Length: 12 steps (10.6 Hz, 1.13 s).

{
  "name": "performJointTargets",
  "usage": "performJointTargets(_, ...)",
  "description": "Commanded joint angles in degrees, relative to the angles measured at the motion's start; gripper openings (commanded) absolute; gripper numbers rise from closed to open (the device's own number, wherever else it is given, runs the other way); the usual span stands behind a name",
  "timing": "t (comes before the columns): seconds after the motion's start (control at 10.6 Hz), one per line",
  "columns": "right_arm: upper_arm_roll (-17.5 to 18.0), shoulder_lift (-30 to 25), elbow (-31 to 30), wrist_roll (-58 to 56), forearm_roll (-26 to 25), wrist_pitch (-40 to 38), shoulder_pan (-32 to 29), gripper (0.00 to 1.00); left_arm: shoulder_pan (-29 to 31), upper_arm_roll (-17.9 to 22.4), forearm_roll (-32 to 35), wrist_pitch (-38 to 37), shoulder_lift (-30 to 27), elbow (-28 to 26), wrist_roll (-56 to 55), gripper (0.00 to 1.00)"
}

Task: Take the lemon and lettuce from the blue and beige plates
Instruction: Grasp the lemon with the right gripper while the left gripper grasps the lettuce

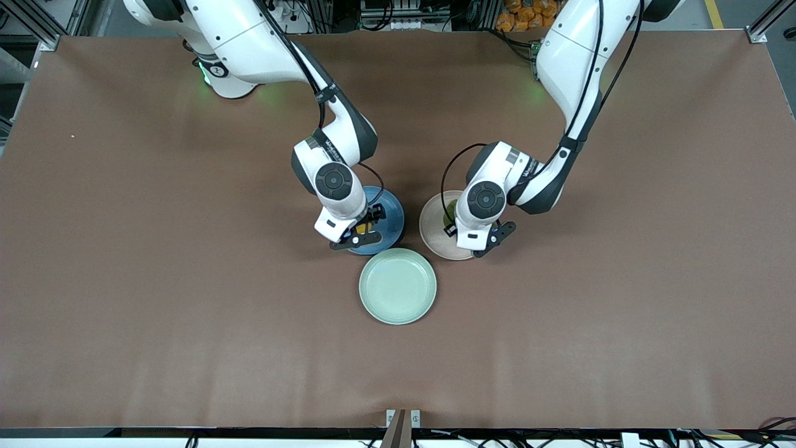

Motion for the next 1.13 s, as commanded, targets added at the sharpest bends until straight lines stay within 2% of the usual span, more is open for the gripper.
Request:
performJointTargets(0.0,-0.35,-0.44,-0.87,0.91,-0.91,0.41,0.66,0.66,-0.35,0.24,1.36,0.78,0.34,0.05,-1.81,0.12)
performJointTargets(0.09,-0.35,-0.44,-0.79,1.26,-0.82,0.15,0.75,0.53,-0.35,0.24,1.36,0.78,0.17,0.40,-1.89,0.00)
performJointTargets(0.19,-0.35,-0.44,-0.61,2.05,-0.82,0.15,0.75,0.35,-0.35,0.24,1.36,0.78,0.17,0.58,-1.90,0.00)
performJointTargets(0.28,-0.35,-0.44,-0.52,2.58,-0.74,0.15,0.75,0.22,-0.35,0.24,1.36,0.78,0.08,1.01,-1.90,0.00)
performJointTargets(0.38,-0.35,-0.53,-0.35,2.58,-0.74,0.06,0.67,0.16,-0.44,0.24,1.27,0.78,0.17,1.89,-1.90,0.00)
performJointTargets(0.47,-0.35,-0.87,0.44,2.50,-0.56,-1.77,0.32,0.14,-0.35,0.24,1.27,0.78,0.17,3.03,-1.98,0.00)
performJointTargets(0.66,-0.44,-1.14,5.51,2.23,-0.47,-10.88,-0.74,0.14,-0.26,0.33,1.18,0.69,-1.14,4.35,-2.16,0.00)
performJointTargets(0.85,-0.53,-1.14,9.39,1.71,-0.65,-16.97,-2.93,0.15,0.44,0.68,1.44,0.43,-4.04,4.88,-1.99,0.00)
performJointTargets(1.03,-0.53,-1.40,12.30,1.27,-0.91,-21.80,-5.65,0.18,2.71,1.03,4.67,-0.10,-7.46,5.50,-1.11,0.00)
